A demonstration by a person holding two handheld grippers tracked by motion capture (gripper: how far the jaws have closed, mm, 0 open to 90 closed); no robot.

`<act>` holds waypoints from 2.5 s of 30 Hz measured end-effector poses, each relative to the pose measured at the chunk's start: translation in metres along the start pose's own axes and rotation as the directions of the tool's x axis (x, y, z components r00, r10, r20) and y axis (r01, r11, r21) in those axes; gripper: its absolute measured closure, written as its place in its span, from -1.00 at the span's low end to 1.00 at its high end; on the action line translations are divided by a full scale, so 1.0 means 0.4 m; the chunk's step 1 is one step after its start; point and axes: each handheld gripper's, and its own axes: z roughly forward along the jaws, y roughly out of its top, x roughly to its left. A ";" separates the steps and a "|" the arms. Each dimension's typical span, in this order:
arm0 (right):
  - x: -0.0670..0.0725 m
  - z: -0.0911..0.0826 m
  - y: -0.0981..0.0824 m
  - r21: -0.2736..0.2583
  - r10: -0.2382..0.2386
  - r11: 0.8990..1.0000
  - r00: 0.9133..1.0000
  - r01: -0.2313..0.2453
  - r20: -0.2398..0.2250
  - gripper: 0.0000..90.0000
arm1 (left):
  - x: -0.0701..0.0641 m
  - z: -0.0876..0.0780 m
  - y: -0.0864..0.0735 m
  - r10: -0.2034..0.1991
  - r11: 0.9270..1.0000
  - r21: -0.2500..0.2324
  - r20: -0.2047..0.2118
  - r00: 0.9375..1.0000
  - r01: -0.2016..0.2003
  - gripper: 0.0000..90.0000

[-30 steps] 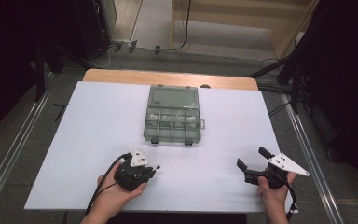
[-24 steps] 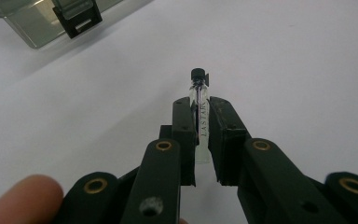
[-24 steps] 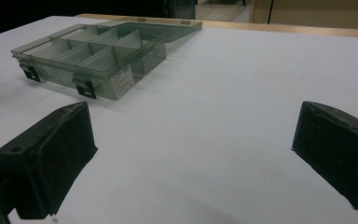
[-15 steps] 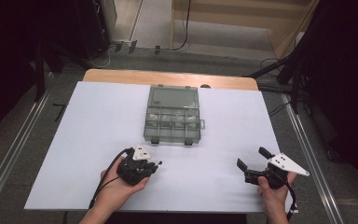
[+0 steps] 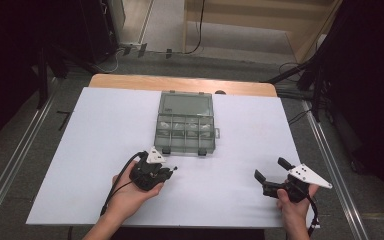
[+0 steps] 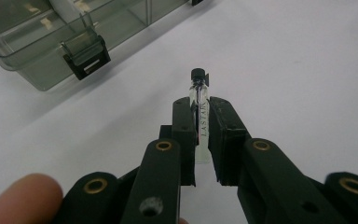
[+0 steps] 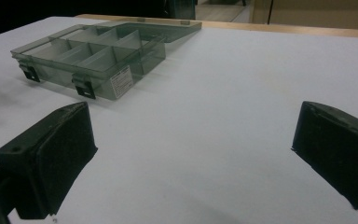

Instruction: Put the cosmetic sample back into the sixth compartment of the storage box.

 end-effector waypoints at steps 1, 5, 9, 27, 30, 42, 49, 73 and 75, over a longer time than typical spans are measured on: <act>0.001 0.000 0.000 0.001 -0.002 1.000 1.000 0.002 -0.001 -1.00 | 0.002 0.001 0.002 0.006 1.000 0.000 0.002 1.000 -0.006 0.81; 0.001 -0.001 0.000 0.001 -0.003 1.000 1.000 0.003 -0.003 -1.00 | 0.007 0.003 0.010 -0.001 1.000 0.002 0.003 1.000 0.001 0.81; 0.001 0.000 0.000 0.002 -0.004 1.000 1.000 0.004 -0.002 -1.00 | 0.013 0.002 0.019 -0.002 1.000 -0.004 0.004 1.000 0.002 0.80; 0.001 0.000 0.001 0.003 -0.003 1.000 1.000 0.003 0.000 -1.00 | 0.041 0.002 0.075 -0.014 1.000 -0.016 0.005 1.000 0.014 0.80; 0.001 0.000 0.001 0.003 -0.007 1.000 1.000 0.007 -0.002 -1.00 | 0.045 0.007 0.081 -0.019 1.000 -0.016 0.012 1.000 0.019 0.80; 0.001 0.000 0.001 0.003 -0.004 1.000 1.000 0.004 -0.002 -1.00 | 0.062 0.018 0.117 -0.031 0.999 -0.022 0.018 0.999 0.032 0.80; 0.000 -0.001 0.001 0.003 -0.006 1.000 1.000 0.006 -0.002 -1.00 | 0.065 0.022 0.139 -0.030 0.999 -0.026 0.011 0.999 0.031 0.80; 0.001 0.002 0.000 0.005 -0.006 1.000 1.000 0.006 -0.006 -1.00 | 0.108 0.044 0.197 -0.084 0.996 -0.032 0.014 0.996 0.084 0.80; 0.001 0.002 0.000 0.005 -0.006 1.000 1.000 0.006 -0.006 -1.00 | 0.111 0.049 0.202 -0.091 0.995 -0.033 0.012 0.996 0.091 0.80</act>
